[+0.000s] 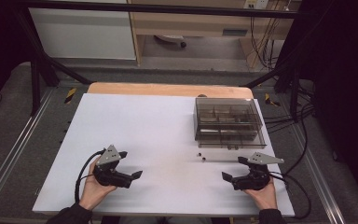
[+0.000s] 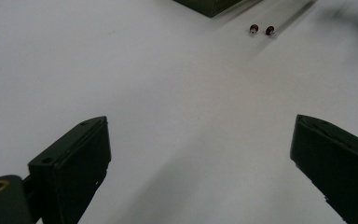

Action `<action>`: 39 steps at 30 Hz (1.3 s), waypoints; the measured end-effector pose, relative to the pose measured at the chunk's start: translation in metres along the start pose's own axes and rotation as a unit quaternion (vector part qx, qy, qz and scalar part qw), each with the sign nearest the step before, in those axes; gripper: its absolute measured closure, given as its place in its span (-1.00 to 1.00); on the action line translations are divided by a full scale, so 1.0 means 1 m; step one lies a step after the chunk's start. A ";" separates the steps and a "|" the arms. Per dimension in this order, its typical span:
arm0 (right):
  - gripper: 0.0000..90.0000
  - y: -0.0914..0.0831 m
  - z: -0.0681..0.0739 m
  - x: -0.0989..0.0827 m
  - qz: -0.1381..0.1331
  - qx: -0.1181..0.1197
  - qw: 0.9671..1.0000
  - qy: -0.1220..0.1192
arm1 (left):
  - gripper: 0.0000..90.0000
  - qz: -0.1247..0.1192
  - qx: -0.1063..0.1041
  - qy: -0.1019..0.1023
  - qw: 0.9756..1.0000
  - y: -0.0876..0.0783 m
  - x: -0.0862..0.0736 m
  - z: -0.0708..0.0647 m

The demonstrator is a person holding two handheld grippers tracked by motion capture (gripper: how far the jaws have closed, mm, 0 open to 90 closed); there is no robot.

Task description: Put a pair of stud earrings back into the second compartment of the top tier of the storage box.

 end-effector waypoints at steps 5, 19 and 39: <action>-0.98 0.000 0.000 0.000 0.002 0.001 1.000 0.000 | -0.90 -0.002 -0.006 0.000 1.000 0.009 0.009 -0.002; -0.98 0.001 0.000 -0.001 0.006 0.000 1.000 -0.002 | -0.90 0.002 -0.023 0.015 1.000 0.035 0.031 -0.013; -0.98 0.001 0.000 -0.001 0.006 0.000 1.000 -0.004 | -0.90 0.019 -0.053 0.027 0.998 0.081 0.057 -0.032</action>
Point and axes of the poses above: each handheld gripper's, and its own axes: y roughly forward along the jaws, x roughly out of its top, z roughly to its left, the point moved 2 cm from there along y, roughly forward along the jaws, and after that the axes turned 9 degrees about y, right-handed, at the moved point
